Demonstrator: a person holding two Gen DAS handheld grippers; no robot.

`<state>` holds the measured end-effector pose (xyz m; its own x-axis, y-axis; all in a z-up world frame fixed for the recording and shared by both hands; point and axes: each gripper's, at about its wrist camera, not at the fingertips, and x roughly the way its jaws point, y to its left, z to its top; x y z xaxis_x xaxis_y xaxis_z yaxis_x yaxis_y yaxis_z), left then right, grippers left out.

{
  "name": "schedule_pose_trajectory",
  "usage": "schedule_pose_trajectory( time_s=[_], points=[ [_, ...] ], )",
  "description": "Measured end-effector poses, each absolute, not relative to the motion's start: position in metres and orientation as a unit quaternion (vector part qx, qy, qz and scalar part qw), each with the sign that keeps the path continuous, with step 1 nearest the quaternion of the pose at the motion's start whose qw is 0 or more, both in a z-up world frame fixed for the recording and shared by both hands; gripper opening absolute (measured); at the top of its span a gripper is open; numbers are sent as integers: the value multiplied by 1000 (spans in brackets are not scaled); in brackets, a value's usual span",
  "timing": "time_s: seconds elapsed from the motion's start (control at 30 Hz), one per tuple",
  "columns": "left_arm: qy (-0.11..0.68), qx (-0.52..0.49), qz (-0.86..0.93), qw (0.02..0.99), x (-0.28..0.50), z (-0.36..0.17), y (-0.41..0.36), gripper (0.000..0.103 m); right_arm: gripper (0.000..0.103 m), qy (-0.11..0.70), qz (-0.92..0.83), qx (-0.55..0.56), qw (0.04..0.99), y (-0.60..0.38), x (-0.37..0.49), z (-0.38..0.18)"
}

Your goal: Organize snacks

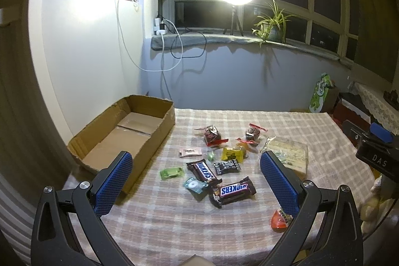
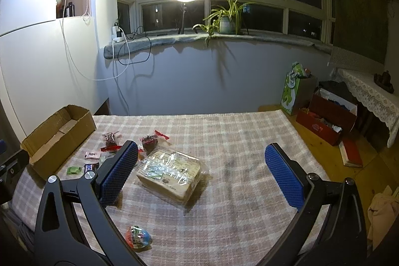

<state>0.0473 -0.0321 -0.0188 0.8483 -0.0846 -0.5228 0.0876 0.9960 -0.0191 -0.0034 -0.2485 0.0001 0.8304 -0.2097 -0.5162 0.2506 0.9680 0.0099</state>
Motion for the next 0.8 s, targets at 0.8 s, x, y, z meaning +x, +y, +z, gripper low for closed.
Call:
schedule_pose_trajectory(
  time_s=[0.8],
  points=[
    [374, -16, -145, 916, 117, -75, -85, 97, 103, 344, -83, 84, 931, -288, 41, -58]
  ],
)
